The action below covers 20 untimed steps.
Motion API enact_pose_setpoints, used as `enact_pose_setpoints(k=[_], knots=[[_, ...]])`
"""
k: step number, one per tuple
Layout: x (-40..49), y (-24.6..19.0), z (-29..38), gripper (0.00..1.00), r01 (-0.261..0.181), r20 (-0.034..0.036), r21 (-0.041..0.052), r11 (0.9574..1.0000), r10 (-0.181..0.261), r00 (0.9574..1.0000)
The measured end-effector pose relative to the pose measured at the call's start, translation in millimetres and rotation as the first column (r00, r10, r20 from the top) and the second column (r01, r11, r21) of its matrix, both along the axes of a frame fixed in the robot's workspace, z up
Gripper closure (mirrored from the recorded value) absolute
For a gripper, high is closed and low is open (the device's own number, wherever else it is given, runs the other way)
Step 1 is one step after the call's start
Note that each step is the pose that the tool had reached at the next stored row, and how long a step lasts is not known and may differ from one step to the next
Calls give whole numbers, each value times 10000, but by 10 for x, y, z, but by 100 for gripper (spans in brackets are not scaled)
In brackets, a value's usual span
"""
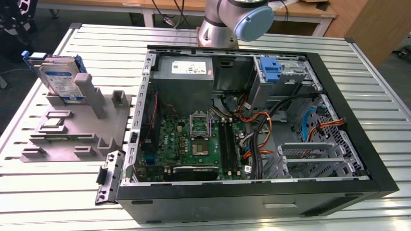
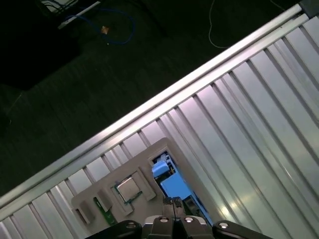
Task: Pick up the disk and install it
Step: 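Pick up the disk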
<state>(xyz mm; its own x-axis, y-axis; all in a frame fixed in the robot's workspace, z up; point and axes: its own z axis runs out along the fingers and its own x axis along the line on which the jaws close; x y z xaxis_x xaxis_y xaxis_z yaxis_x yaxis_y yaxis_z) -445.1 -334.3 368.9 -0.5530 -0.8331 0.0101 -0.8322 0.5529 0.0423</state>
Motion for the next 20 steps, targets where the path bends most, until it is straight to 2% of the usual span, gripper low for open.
enact_pose_setpoints(k=[4,8,11,16,18,20], knots=[[0,0,-1,90,-735,1,0,9973,735,9973],[0,0,-2,90,-1451,0,0,9894,1451,9894],[0,0,-2,90,-1993,-1,0,9799,1993,9799],[0,0,-8,90,-2768,14,-4,9609,2768,9609],[0,0,-13,90,-3058,36,-11,9521,3058,9521],[0,0,-21,90,-3182,98,-30,9480,3182,9480]])
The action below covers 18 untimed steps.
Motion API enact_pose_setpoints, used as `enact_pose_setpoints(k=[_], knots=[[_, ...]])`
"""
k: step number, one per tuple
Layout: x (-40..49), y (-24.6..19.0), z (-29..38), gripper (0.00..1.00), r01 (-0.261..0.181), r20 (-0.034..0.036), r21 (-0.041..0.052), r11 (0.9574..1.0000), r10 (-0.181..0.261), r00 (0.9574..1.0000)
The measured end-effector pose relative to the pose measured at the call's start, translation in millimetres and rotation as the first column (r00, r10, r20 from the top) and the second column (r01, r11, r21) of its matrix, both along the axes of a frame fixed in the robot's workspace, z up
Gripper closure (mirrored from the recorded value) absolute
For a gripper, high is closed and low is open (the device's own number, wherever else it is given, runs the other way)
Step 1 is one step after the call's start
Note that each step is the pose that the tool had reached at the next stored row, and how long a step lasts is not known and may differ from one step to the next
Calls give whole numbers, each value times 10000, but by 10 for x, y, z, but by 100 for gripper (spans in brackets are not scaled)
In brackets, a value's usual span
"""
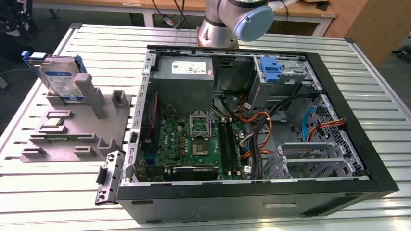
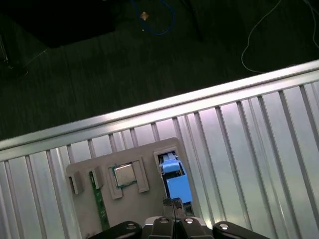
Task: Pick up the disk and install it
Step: 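Pick up the disk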
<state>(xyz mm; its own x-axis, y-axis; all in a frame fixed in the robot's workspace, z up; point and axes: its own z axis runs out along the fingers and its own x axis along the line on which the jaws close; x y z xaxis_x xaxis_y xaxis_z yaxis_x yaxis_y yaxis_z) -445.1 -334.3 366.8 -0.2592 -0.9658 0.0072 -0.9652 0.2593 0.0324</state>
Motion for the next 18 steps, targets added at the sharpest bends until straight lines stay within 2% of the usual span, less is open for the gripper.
enact_pose_setpoints(k=[2,3,7,10,14,15,16,17,18], knots=[[0,0,-8,90,-71,119,-2,10000,71,9999],[1,0,-13,90,-180,136,-1,9998,180,9997],[1,0,-26,90,-906,134,-2,9959,906,9958],[0,0,-42,90,-1440,136,-2,9896,1440,9895],[0,8,-65,90,-1817,139,-2,9834,1817,9833],[0,11,-70,89,-1895,140,-3,9819,1895,9818],[0,14,-76,83,-1956,143,-3,9807,1956,9806],[-1,17,-83,83,-1990,147,-4,9800,1990,9799],[-3,19,-91,77,-2010,154,-5,9796,2010,9795]])
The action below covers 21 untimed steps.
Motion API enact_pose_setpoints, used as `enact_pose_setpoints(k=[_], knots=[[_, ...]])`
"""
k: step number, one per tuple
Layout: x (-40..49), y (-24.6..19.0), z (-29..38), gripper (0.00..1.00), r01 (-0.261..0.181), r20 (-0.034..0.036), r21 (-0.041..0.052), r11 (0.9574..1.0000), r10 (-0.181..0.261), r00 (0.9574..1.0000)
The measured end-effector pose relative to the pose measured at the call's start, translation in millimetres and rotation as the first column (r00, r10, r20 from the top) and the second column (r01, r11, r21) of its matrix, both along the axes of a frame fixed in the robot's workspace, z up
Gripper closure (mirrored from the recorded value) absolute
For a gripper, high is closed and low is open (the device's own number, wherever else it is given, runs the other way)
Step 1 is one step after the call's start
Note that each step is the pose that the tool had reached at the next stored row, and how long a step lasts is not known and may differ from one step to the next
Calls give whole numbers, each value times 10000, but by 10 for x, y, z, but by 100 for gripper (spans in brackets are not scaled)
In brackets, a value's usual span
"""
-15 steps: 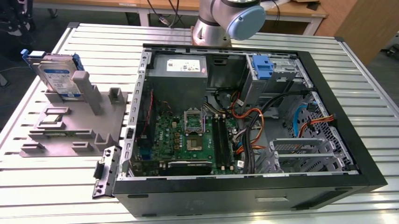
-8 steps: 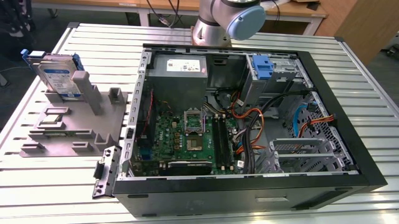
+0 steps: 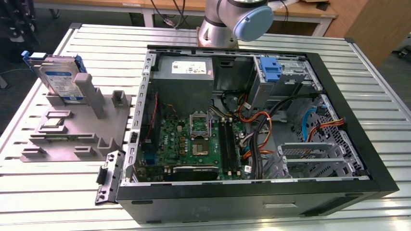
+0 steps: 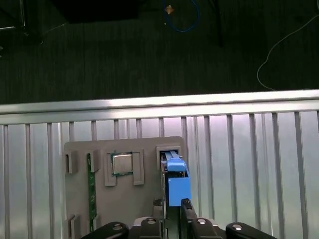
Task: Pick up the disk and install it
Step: 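Pick up the disk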
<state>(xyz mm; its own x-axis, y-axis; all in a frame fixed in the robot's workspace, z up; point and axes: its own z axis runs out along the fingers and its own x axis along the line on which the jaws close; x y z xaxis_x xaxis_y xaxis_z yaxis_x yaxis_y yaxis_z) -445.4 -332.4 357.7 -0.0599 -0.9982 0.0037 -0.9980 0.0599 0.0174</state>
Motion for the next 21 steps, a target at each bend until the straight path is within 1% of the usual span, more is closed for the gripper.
enact_pose_setpoints(k=[1,2,5,6,7,12,16,18,21], knots=[[-2,2,-9,71,-12,7,0,10000,12,10000],[-5,3,-18,71,-21,13,0,10000,21,10000],[-14,4,-40,53,-31,31,4,10000,31,10000],[-18,4,-47,53,-32,42,4,10000,32,10000],[-20,4,-56,47,-32,51,10,10000,32,10000],[-25,4,-128,47,-33,139,10,10000,32,9999],[-33,4,-190,47,-45,191,11,10000,44,9998],[-37,4,-214,47,-152,206,21,9999,151,9997],[-37,4,-251,47,-449,211,22,9990,448,9988]])
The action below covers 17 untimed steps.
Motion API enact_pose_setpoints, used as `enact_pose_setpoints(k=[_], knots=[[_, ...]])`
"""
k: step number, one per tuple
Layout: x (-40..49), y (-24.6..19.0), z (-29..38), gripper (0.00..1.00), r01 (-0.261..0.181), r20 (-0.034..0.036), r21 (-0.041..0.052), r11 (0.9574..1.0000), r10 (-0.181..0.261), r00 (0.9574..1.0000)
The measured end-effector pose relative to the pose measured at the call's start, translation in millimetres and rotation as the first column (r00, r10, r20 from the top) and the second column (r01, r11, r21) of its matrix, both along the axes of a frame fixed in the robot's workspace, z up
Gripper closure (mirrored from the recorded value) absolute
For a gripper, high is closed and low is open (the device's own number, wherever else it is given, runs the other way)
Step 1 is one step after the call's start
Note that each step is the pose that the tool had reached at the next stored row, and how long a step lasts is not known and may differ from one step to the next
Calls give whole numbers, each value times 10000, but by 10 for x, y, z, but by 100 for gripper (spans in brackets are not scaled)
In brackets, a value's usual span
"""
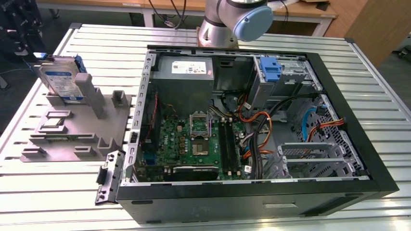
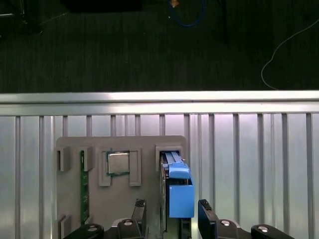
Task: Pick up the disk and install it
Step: 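Pick up the disk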
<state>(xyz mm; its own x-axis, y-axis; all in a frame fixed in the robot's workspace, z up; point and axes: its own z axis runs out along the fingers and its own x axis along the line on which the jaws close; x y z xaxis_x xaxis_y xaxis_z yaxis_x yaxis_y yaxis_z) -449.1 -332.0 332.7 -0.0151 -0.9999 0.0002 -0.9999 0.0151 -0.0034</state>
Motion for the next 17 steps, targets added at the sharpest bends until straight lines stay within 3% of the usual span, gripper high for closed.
enact_pose_setpoints(k=[8,12,17], knots=[[-57,13,-58,47,-57,5,102,9999,57,10000],[-57,18,-65,47,201,3,113,9997,-201,9998],[-75,21,-93,47,253,6,245,9994,-253,9997]])
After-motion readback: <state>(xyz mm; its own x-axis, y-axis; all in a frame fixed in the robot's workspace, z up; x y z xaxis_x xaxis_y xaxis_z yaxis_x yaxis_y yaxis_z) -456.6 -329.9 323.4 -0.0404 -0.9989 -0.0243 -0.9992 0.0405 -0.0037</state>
